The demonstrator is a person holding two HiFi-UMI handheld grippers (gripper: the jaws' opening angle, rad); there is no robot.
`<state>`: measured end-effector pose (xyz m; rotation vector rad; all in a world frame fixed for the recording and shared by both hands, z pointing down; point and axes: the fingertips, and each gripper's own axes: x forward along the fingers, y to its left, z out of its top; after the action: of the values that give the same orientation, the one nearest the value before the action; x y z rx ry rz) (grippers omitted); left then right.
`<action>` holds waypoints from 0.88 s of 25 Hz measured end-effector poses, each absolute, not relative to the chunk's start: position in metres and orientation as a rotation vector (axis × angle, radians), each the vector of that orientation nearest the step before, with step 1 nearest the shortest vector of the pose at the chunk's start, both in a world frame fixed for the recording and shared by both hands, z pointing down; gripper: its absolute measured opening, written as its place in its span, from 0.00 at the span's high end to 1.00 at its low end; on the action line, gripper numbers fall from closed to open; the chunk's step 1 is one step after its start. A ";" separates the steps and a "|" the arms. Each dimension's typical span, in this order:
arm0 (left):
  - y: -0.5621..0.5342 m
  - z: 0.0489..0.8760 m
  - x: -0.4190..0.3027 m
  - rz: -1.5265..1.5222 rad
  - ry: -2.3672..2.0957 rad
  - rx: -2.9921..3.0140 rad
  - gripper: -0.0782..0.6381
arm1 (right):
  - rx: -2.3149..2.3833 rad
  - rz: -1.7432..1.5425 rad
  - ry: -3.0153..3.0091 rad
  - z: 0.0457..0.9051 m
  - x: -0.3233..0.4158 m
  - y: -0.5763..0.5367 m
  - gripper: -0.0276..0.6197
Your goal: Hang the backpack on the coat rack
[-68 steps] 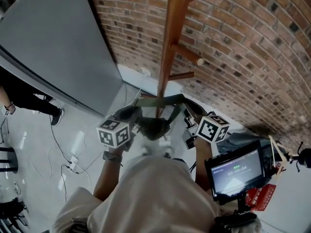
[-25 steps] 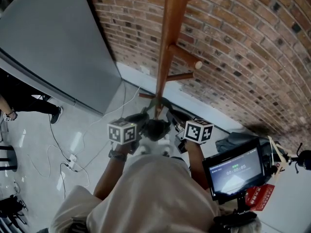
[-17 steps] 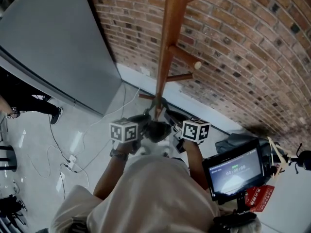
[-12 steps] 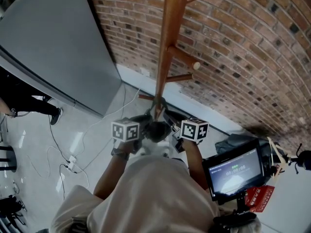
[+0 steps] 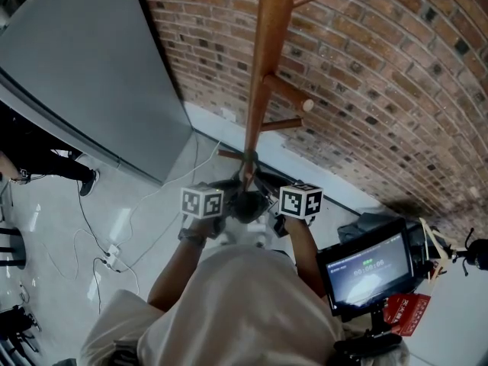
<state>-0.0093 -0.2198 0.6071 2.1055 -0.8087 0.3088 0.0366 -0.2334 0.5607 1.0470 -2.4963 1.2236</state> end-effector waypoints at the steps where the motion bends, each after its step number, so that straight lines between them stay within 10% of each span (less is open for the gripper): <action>1: -0.220 0.608 -0.009 0.309 -0.807 2.106 0.83 | 1.044 1.222 -2.497 0.561 0.036 -0.234 0.89; 22: -0.242 0.612 -0.001 0.367 -0.830 2.221 0.73 | 1.004 1.178 -2.565 0.548 0.031 -0.242 0.79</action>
<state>-0.0012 -0.2415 0.6121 2.2212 -0.8301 0.3666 0.0310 -0.2423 0.5476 1.0037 -2.5654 1.1783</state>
